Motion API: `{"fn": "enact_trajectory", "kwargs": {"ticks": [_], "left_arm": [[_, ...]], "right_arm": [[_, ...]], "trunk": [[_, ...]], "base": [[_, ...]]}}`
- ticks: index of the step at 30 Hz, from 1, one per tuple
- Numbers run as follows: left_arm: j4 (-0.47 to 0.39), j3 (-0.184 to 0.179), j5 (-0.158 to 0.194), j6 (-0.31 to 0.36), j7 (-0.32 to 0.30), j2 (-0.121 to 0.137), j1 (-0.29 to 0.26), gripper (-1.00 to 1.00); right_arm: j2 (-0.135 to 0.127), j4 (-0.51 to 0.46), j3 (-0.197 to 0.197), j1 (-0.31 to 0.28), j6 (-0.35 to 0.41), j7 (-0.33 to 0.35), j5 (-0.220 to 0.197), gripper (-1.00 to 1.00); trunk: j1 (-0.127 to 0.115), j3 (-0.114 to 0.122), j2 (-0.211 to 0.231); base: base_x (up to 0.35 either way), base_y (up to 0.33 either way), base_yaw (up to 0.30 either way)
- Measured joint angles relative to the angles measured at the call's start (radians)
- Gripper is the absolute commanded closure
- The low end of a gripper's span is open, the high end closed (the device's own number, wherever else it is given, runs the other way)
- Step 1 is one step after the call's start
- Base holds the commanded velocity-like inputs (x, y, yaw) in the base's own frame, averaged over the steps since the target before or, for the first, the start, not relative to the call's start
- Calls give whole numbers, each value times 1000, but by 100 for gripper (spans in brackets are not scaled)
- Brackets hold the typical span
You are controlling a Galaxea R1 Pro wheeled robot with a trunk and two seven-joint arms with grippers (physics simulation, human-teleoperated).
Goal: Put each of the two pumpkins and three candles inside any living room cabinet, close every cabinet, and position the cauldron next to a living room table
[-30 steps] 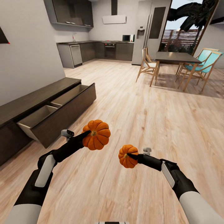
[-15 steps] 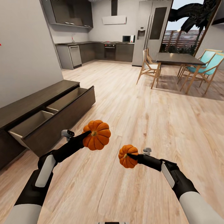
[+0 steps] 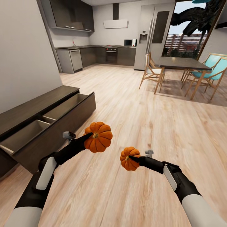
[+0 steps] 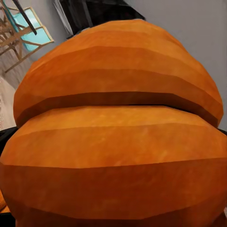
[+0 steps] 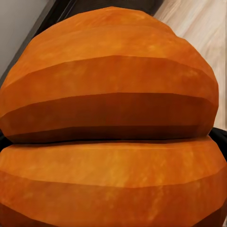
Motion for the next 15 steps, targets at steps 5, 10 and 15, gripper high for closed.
{"fn": "enact_trajectory", "kwargs": {"ticks": [5,10,15], "left_arm": [[0,-12,0,0,0,0,0,100],[3,-15,3,-15,0,-8,8,100],[4,-6,1,-16,-4,1,26,100]], "right_arm": [[0,0,0,0,2,0,-1,100],[-2,1,0,-1,3,2,-3,100],[-2,5,0,1,1,1,3,100]], "trunk": [[0,0,0],[0,0,0],[0,0,0]], "base": [[264,0,0],[0,0,0],[0,0,0]]}}
